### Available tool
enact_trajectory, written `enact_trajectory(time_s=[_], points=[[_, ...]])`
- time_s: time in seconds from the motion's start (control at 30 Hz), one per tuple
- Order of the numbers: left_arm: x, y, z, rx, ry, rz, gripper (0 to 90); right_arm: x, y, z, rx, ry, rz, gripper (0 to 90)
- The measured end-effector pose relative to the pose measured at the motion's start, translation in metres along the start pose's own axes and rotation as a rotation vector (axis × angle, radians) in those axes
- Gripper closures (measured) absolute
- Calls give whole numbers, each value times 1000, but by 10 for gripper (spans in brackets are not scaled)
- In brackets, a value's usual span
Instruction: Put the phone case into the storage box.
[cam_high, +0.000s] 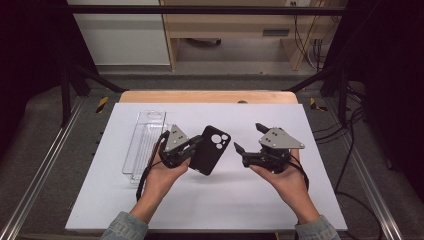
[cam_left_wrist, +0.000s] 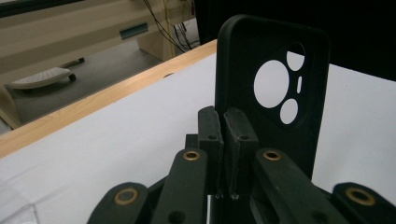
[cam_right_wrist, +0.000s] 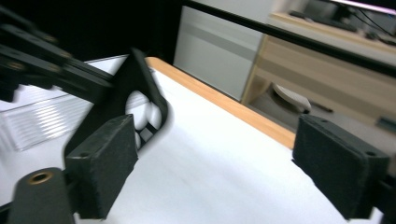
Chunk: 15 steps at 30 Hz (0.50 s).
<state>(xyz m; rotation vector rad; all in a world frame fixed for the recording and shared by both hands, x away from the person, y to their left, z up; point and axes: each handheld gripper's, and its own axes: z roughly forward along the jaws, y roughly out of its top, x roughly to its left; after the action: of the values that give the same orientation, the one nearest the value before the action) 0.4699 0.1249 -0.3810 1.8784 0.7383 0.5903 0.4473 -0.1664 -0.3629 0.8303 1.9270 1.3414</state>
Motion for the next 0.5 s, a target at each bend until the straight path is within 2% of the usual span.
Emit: enact_trajectory(time_s=[0.07,0.13,0.3,0.5], points=[[2,0,-3,-12,6,-8,858,-5,-9,-2,-3,-28,49,120],[3,-1,-5,-24,9,-16,858,-8,-20,-4,-4,-37,89,118],[5,-2,-9,-60,12,-45,859,-12,-44,-7,-1,-39,105,85],[6,1,-14,-87,7,-48,858,-24,-74,-16,22,-50,156,57]])
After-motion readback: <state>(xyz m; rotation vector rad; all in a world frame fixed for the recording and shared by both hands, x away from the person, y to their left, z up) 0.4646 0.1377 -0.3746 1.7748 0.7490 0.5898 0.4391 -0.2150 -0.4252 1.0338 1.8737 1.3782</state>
